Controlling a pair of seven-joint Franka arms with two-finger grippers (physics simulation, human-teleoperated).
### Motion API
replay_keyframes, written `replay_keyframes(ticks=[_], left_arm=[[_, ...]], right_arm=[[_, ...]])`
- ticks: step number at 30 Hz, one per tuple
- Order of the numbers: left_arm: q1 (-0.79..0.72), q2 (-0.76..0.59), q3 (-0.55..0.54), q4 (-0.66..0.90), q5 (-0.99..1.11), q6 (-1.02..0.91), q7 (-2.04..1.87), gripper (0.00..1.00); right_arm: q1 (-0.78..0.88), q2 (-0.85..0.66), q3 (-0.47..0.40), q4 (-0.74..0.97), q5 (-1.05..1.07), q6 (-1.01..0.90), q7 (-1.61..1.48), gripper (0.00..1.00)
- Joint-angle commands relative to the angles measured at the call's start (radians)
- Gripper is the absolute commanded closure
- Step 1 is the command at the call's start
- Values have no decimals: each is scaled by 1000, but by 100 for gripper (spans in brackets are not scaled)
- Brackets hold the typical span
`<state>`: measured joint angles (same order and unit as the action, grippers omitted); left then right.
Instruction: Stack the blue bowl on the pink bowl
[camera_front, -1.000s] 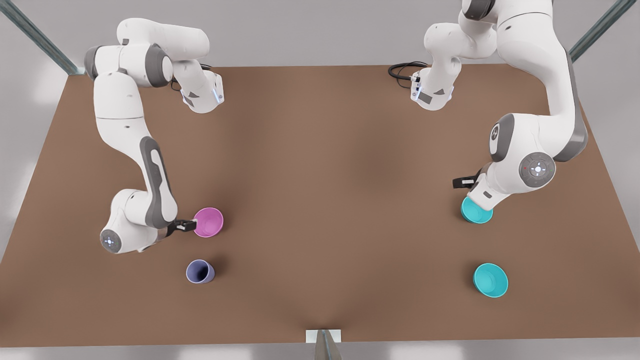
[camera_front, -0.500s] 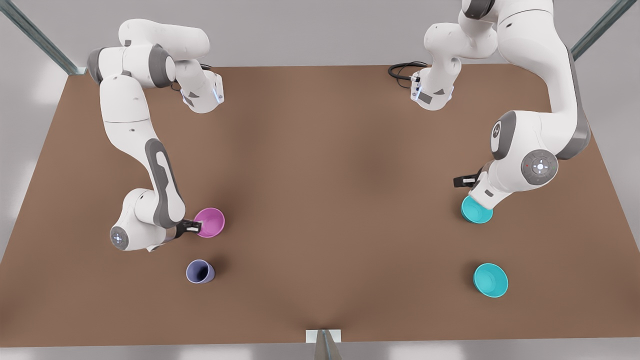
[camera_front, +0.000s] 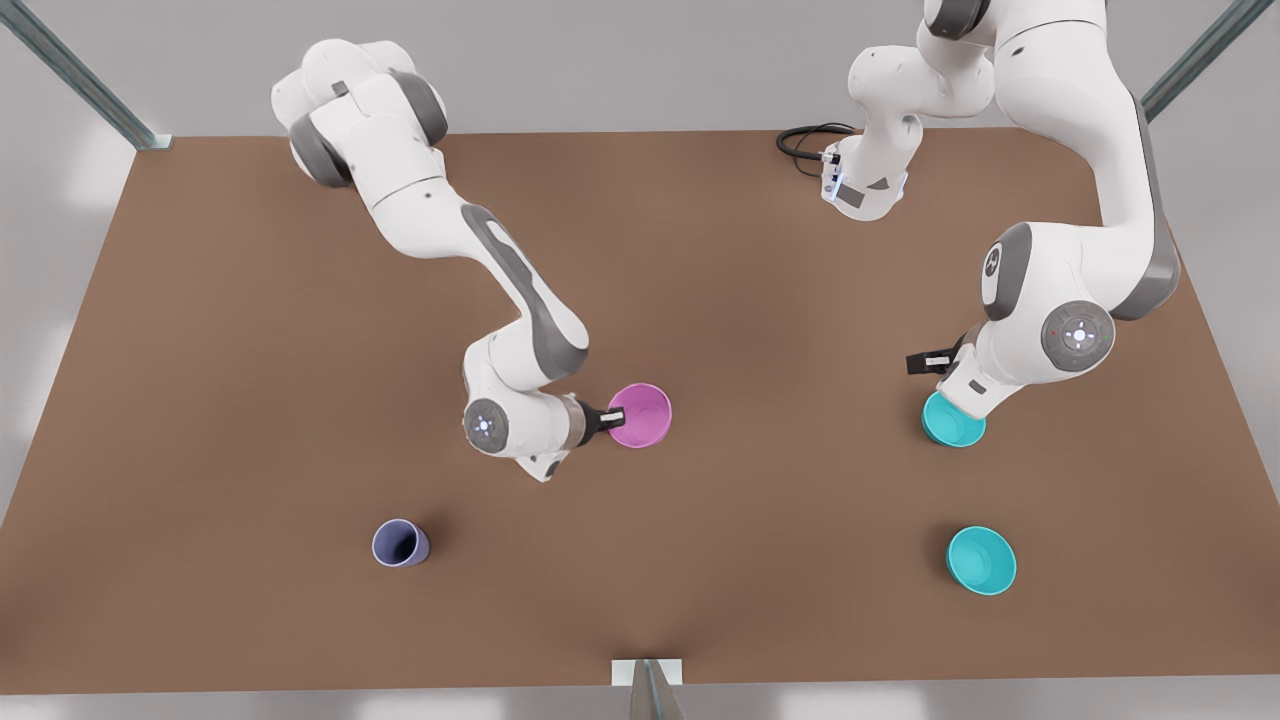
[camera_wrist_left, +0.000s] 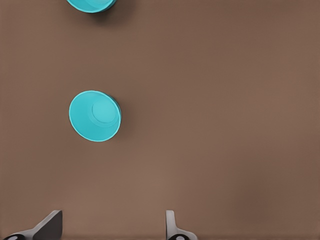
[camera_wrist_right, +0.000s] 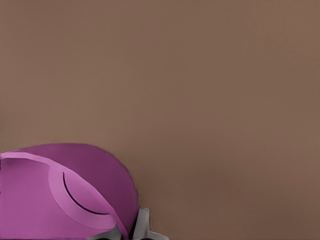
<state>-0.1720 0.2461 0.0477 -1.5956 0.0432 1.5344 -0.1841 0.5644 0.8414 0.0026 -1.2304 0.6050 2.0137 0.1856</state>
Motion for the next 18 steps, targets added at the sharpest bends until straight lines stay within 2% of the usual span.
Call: replay_keyframes(ticks=[1, 4, 10, 11, 12, 14, 16, 18], left_arm=[[0, -2, 1, 2, -2, 0, -3, 0], [5, -2, 1, 58, -25, 0, -8, 0], [51, 4, 27, 66, -26, 38, 9, 0], [63, 30, 52, 52, -34, 92, 96, 0], [97, 44, 87, 22, -83, 144, 231, 0], [153, 133, 169, 17, -173, 257, 550, 0], [190, 160, 172, -63, -184, 397, 692, 0], [203, 171, 173, -118, -232, 420, 807, 0]], right_arm=[[38, 45, -4, 19, 4, 223, 555, 79], [80, 102, -18, 35, -2, 289, 572, 79], [94, 143, -27, 40, -13, 333, 566, 79], [92, 143, -27, 40, -13, 333, 566, 69], [94, 143, -27, 40, -10, 333, 568, 0], [94, 140, -27, 40, -8, 333, 566, 0], [88, 122, -27, 37, -1, 318, 569, 0], [14, 12, -26, 26, 6, 158, 572, 0]])
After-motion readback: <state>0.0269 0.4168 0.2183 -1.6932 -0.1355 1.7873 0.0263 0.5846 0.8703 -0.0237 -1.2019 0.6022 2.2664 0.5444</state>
